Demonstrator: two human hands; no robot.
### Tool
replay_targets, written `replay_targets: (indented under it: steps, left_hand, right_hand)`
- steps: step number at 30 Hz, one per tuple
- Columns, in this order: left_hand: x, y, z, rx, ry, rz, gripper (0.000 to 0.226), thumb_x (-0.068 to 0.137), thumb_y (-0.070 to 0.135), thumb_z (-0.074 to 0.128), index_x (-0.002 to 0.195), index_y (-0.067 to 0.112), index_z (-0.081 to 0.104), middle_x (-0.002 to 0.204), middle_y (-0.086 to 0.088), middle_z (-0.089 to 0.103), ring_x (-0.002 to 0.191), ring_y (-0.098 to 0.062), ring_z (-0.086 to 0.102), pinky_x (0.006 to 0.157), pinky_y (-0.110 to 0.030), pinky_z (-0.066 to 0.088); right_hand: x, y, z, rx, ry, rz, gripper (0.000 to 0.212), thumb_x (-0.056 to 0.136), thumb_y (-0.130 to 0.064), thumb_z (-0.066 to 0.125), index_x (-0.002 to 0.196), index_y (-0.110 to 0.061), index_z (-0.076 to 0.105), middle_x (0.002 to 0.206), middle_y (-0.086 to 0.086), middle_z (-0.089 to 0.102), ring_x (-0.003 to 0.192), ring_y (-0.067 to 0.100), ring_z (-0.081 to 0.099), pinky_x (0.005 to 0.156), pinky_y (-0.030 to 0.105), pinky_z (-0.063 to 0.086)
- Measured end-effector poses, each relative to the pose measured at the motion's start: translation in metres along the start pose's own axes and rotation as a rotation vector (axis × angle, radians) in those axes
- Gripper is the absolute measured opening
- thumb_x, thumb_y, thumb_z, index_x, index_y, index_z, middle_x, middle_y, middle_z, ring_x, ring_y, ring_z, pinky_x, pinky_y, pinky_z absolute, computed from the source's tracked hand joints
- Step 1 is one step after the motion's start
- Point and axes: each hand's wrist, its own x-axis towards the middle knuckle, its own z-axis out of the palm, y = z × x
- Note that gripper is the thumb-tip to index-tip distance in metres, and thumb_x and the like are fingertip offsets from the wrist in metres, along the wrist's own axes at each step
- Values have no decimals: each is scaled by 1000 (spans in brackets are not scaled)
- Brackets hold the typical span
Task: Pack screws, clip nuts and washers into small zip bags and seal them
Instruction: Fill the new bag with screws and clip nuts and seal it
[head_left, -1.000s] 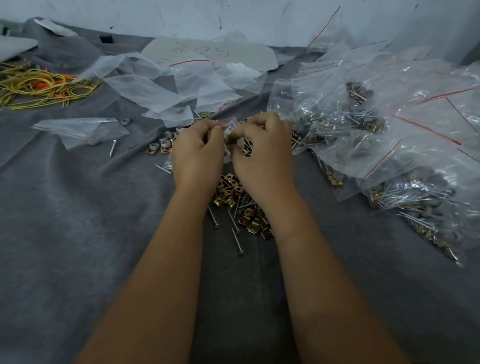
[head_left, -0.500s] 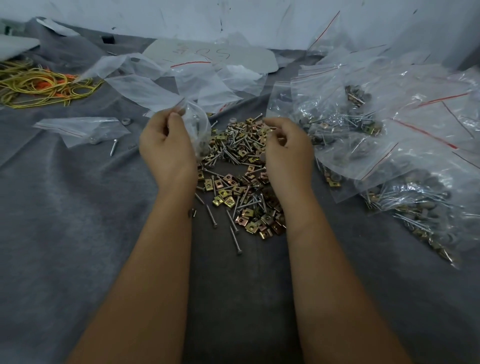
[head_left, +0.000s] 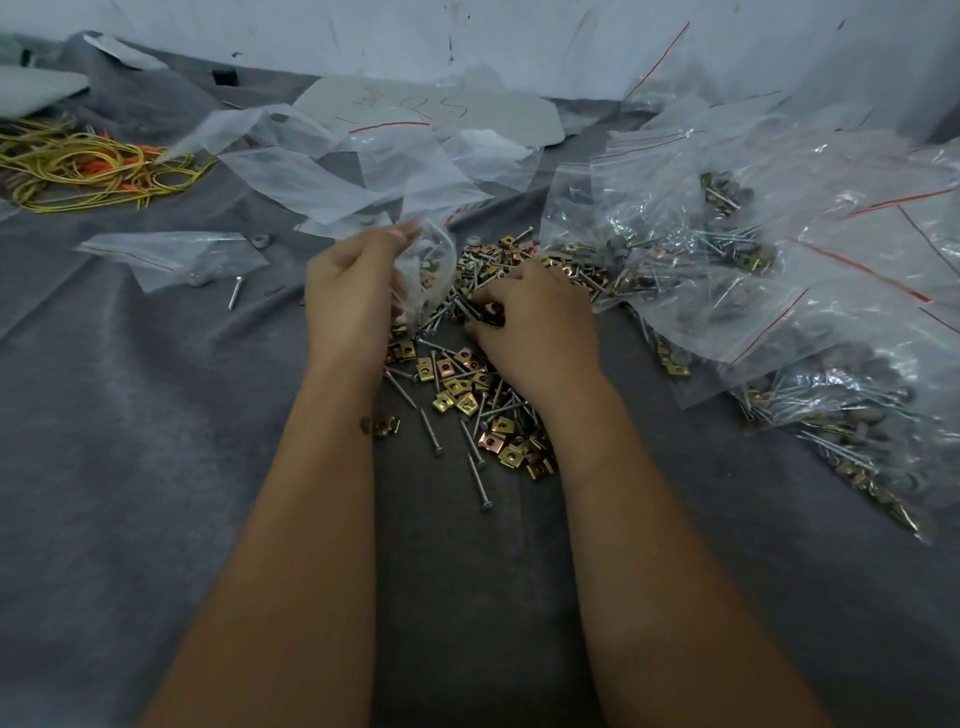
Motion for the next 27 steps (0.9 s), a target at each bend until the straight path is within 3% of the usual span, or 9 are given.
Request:
replay_targets:
  steps: [5,7,10,13,17,20,22,25,27]
  left_hand:
    - [1,-2,-2,87,-125,-33,24,89,28,65,69,28,78,55,11,65,48,-1,58,47,-15,43]
    - [4,-3,-5,88,-168,-63,27,93,34,58,80,23,79,57,7,63,49,-6,54,49,-19,42]
    - [7,-7,-10,20,-227,-64,52,102,44,31,103,16,75,60,5,57,53,-9,45,55,-25,36]
    - [11,-4,-14,-195,-39,-44,65,105,46,16,105,15,73,64,3,57,55,-10,46,54,-26,35]
    - [13,2,-19,-340,139,-53,61,106,44,16,102,17,70,63,2,54,53,-9,44,51,-24,33]
    - [12,4,-13,-92,76,-30,38,104,36,33,100,21,68,62,4,54,54,-7,47,53,-22,36]
    - [7,3,-8,194,-65,70,16,98,35,50,106,29,63,73,3,58,58,-2,52,56,-20,44]
    - [-5,-11,-1,529,-304,217,38,85,37,70,118,36,53,86,4,56,71,-1,55,60,-25,51]
    - [-6,-15,3,642,-249,222,25,87,28,69,108,35,59,83,10,57,71,1,56,60,-30,52]
  right_hand:
    - [-1,-3,-1,-42,51,31,15,90,-26,60,99,-20,71,103,2,55,107,24,49,94,40,36]
    - [-3,-2,-4,-22,56,51,16,88,-24,58,96,-17,70,99,1,57,103,24,51,93,41,39]
    - [-4,5,-8,-55,80,106,17,87,-24,57,93,-16,71,97,2,62,99,25,55,92,41,43]
    - [-5,11,-10,-112,104,160,18,89,-28,58,98,-21,72,104,3,64,106,27,53,93,40,38]
    - [-7,11,-10,-1,92,151,22,88,-43,64,104,-30,73,110,2,64,111,28,52,95,41,40]
    - [-8,7,-9,81,100,65,21,89,-45,63,103,-33,74,99,1,62,101,25,51,86,39,42]
    - [-7,7,-8,144,94,57,19,90,-40,63,105,-32,74,100,1,64,100,23,53,84,38,44]
    - [-5,14,-8,260,117,176,23,93,-18,60,112,-27,71,116,0,65,108,20,57,91,39,49]
    - [-1,20,-11,351,144,271,31,94,-9,53,117,-23,68,122,1,64,108,19,59,88,37,51]
